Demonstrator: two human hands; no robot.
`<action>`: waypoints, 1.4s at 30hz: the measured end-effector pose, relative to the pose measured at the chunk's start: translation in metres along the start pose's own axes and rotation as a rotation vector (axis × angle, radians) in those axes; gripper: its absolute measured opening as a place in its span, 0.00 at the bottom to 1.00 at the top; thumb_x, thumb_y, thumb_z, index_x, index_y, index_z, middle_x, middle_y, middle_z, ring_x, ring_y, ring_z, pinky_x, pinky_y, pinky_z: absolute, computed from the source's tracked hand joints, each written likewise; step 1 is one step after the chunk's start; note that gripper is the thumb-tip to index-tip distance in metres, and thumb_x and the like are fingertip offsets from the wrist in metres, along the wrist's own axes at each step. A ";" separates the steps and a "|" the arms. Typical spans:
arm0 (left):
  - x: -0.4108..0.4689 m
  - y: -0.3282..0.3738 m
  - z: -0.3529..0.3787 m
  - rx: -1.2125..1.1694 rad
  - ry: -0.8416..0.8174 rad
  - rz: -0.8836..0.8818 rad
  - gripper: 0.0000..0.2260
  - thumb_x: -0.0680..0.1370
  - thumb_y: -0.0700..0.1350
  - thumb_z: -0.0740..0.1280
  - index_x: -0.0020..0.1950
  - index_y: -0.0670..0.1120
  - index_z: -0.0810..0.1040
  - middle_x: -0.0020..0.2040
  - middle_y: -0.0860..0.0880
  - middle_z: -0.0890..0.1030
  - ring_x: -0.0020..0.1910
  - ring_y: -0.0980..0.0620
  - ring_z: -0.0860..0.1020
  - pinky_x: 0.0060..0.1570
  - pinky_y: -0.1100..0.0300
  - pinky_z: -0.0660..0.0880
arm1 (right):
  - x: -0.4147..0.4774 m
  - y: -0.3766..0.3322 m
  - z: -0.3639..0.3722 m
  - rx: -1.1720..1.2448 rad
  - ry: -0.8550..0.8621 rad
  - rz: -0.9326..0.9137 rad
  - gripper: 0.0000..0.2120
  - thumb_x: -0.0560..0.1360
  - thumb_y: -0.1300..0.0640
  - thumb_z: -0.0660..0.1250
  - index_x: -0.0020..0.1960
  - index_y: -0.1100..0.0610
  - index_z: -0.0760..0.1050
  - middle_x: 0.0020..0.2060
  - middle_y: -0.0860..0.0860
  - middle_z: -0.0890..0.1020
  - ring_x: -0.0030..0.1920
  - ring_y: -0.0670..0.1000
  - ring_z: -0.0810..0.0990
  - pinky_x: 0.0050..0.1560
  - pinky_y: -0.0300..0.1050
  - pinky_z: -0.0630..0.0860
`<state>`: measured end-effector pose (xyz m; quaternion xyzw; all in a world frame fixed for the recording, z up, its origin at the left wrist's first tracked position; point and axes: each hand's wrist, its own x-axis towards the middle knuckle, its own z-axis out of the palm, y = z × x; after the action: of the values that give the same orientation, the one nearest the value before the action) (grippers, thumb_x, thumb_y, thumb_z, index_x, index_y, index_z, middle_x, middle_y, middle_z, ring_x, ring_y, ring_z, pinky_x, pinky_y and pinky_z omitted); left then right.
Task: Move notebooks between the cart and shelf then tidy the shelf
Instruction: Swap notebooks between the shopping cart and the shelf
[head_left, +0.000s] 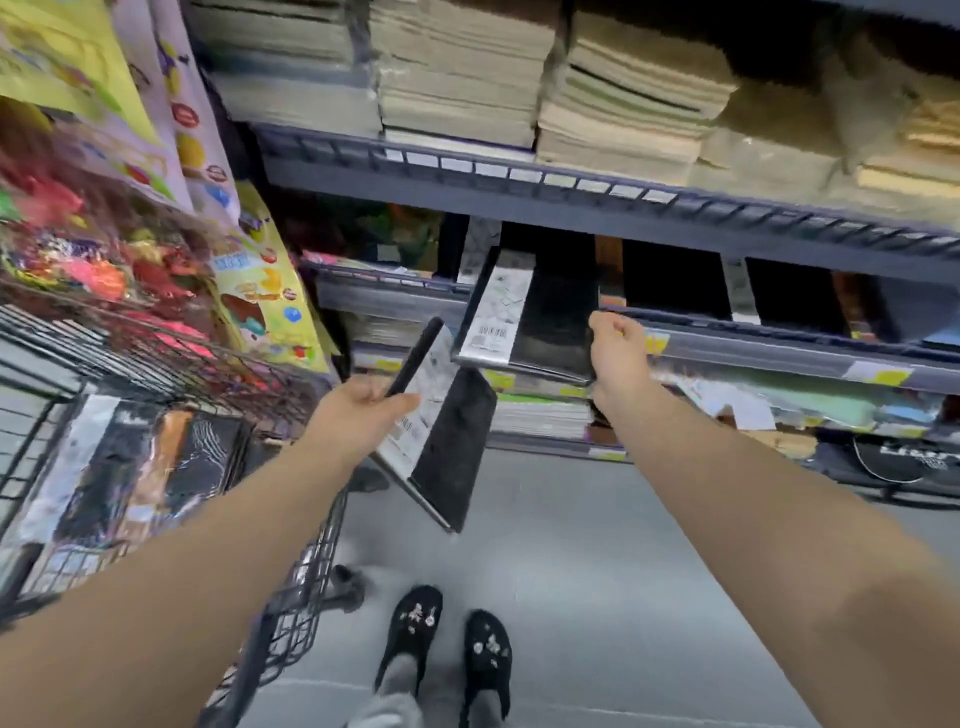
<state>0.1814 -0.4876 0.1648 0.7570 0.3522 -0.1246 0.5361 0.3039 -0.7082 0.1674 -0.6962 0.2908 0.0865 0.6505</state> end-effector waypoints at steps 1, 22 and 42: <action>0.003 -0.005 0.006 -0.023 0.008 -0.013 0.13 0.73 0.50 0.72 0.37 0.45 0.72 0.36 0.54 0.71 0.39 0.55 0.71 0.37 0.64 0.65 | 0.007 0.000 0.007 0.014 -0.030 -0.008 0.04 0.78 0.55 0.62 0.47 0.54 0.68 0.41 0.52 0.74 0.40 0.48 0.73 0.53 0.45 0.68; 0.022 -0.020 0.025 -0.216 0.078 -0.105 0.12 0.68 0.51 0.76 0.41 0.43 0.80 0.45 0.45 0.85 0.47 0.44 0.83 0.55 0.42 0.78 | 0.024 0.011 0.047 0.473 -0.359 0.268 0.04 0.76 0.57 0.69 0.46 0.59 0.76 0.41 0.53 0.81 0.40 0.46 0.81 0.43 0.36 0.80; -0.030 -0.035 -0.016 -0.529 0.080 -0.070 0.04 0.74 0.45 0.70 0.41 0.47 0.77 0.32 0.51 0.84 0.27 0.54 0.81 0.28 0.62 0.76 | -0.049 0.045 0.005 -0.624 -0.767 0.280 0.19 0.73 0.36 0.64 0.49 0.52 0.76 0.40 0.49 0.80 0.37 0.47 0.77 0.39 0.39 0.75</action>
<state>0.1333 -0.4788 0.1624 0.5823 0.4193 -0.0164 0.6964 0.2419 -0.6889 0.1525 -0.7297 0.0819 0.5048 0.4539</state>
